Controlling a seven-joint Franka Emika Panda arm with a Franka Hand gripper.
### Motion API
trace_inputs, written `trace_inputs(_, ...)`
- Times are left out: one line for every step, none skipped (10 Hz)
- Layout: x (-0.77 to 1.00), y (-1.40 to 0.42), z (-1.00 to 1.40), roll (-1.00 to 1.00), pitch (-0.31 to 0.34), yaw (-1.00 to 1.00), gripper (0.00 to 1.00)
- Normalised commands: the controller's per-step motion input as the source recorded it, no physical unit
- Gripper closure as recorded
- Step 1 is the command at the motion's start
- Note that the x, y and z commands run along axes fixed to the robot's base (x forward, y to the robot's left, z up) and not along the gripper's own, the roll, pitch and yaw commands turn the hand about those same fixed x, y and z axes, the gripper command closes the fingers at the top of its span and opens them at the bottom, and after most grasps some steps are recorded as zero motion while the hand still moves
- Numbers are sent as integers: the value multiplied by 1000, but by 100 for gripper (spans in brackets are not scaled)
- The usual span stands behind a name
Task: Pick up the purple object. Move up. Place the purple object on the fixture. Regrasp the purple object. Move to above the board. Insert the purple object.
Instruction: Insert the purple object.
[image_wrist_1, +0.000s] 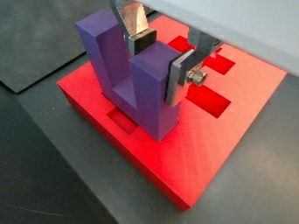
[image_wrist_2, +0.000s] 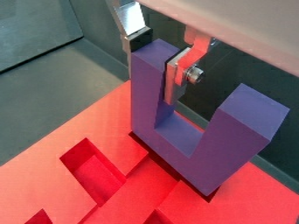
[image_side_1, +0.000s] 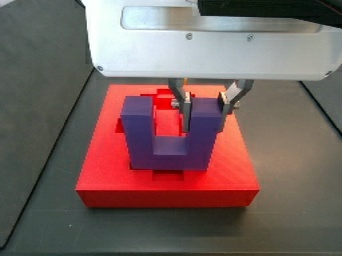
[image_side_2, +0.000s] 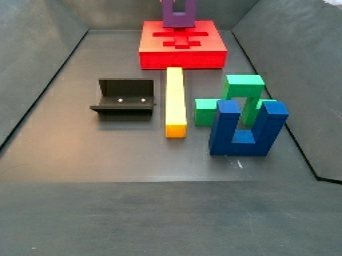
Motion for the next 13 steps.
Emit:
trace_inputs(0,0,-209,26,0,0,100)
trace_inputs(0,26,-220,49,0,0,100)
trace_inputs(-49,89,-223,44,0,0,100)
trace_inputs(-103,80,-209,7,0,0,100)
trace_inputs(-40,103,-166,0,0,0,100)
trace_inputs(-71,114,-123,0,0,0,100)
trace_inputs(-14,114,-11,0,0,0,100)
trace_inputs(0,60,0,0,0,0,100)
trace_inputs(0,0,14,16,3,0,100)
trace_inputs(40,-63,0,166,50,0,100)
trace_inputs(69,-57,0,244,67,0,100)
trace_inputs(34,-34,0,250,70,0,100)
trace_inputs(0,-66,0,227,34,0,100)
